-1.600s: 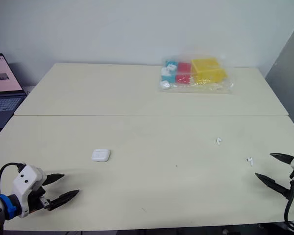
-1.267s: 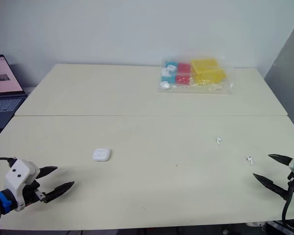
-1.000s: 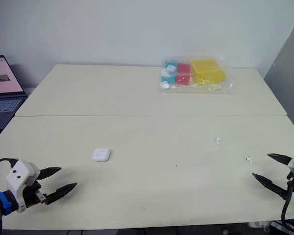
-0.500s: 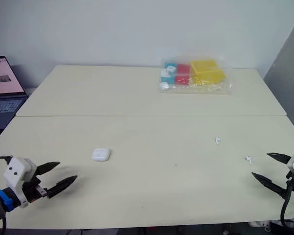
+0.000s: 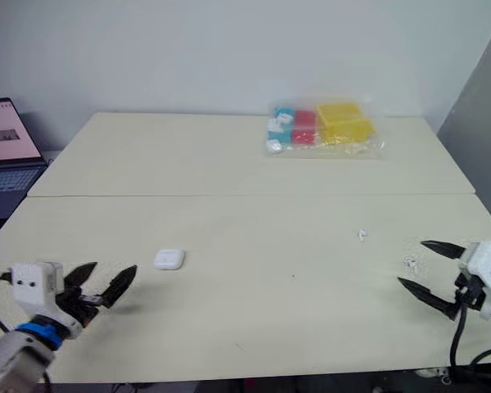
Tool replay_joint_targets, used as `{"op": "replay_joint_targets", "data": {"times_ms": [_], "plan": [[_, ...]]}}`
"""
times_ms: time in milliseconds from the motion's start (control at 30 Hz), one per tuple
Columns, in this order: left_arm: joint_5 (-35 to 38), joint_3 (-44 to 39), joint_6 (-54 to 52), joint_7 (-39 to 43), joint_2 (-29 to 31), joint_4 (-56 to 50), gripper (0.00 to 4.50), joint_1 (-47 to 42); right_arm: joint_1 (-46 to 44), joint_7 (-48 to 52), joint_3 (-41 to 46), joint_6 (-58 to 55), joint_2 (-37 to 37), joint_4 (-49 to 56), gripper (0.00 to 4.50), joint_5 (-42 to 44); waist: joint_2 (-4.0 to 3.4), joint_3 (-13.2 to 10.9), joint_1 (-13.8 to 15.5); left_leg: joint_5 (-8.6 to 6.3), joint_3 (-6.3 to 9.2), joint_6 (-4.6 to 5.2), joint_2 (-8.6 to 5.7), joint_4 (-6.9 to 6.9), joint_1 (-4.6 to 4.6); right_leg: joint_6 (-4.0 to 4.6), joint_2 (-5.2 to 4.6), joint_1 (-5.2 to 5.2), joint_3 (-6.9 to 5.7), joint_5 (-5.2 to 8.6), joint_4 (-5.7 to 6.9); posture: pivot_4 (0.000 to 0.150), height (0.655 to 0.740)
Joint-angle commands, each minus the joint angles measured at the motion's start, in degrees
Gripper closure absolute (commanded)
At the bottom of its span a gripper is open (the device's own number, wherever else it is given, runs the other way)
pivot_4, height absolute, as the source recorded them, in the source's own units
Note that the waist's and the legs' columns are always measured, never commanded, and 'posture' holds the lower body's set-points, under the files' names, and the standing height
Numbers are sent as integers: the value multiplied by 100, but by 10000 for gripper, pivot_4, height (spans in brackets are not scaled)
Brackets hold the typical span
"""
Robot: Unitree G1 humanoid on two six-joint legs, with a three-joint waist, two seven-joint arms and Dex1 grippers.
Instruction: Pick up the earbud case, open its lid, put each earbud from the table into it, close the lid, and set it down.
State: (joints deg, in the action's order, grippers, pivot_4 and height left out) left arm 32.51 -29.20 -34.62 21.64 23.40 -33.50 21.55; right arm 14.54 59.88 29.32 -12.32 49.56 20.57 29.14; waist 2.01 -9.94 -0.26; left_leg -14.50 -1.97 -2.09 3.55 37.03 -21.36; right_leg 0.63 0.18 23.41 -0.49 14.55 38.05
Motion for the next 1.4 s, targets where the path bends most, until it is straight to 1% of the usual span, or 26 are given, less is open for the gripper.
{"op": "replay_joint_targets", "data": {"times_ms": [33,100,133,233,333,433,500,567,667,833,1167,1400], "plan": [[-127,283,-81,-254,-27,-378,0,22,-378,-18,-94,-492,265,450,202,451,2,1,8,0,0,0,1,1,1,5,3,-2,-2,3,0,1500,7400],[-331,556,-229,-611,-131,-353,0,-88,-813,40,-366,-907,503,618,202,733,0,2,10,0,0,0,0,1,4,30,7,-8,-4,17,-1,1500,7400],[-295,693,-344,-656,-152,-347,0,-168,-1057,57,-532,-1101,600,683,202,865,0,2,11,0,0,0,-1,0,9,32,7,-11,1,18,0,1500,7400],[-492,1049,-394,-760,-138,-244,0,-428,-1650,105,-1065,-1466,775,823,202,1033,7,1,13,0,0,0,0,0,13,32,12,-15,0,19,-1,1500,7400],[-637,1175,-511,-958,-168,-177,0,-613,-2148,-73,-1435,-1512,658,863,202,931,10,2,14,0,0,0,2,-3,9,11,20,-14,-3,6,-3,1500,7400],[-534,1155,-532,-1035,-319,-252,0,-703,-2873,-355,-1829,-1712,389,755,202,965,9,2,1,-1,0,0,4,-5,0,11,23,-8,-4,7,-7,1500,7400],[-582,1107,-569,-1175,-397,-268,0,-737,-3230,-310,-2021,-1891,286,654,202,1063,9,1,-6,-1,5,0,4,-4,-9,10,23,2,3,6,-4,1500,7400],[-588,1151,-583,-1133,-375,-309,0,-724,-3414,-96,-2115,-1916,254,479,202,1099,10,1,6,0,4,0,4,-3,-13,10,23,3,-6,5,-5,1500,7400],[-589,1150,-661,-1222,-429,-337,0,-752,-3557,108,-2201,-1791,262,276,202,996,11,1,37,-1,7,0,4,-4,-18,12,23,4,-12,7,-8,1500,7400],[-666,1462,-963,-1336,-395,-314,0,-976,-3720,223,-2258,-1730,226,128,202,923,11,1,31,0,6,1,2,0,-21,10,23,7,-9,5,-6,1500,7400],[-1003,1566,-1240,-1702,-480,3,0,-1419,-3568,293,-2272,-1631,177,170,202,781,11,1,25,0,8,1,5,-2,-22,11,23,9,-10,5,-5,1500,7400],[-944,1635,-1310,-1502,-437,108,0,-1536,-3519,234,-2299,-1624,130,250,202,773,11,1,23,0,8,1,4,-2,-22,10,22,9,-11,5,-4,1500,7400]]}}
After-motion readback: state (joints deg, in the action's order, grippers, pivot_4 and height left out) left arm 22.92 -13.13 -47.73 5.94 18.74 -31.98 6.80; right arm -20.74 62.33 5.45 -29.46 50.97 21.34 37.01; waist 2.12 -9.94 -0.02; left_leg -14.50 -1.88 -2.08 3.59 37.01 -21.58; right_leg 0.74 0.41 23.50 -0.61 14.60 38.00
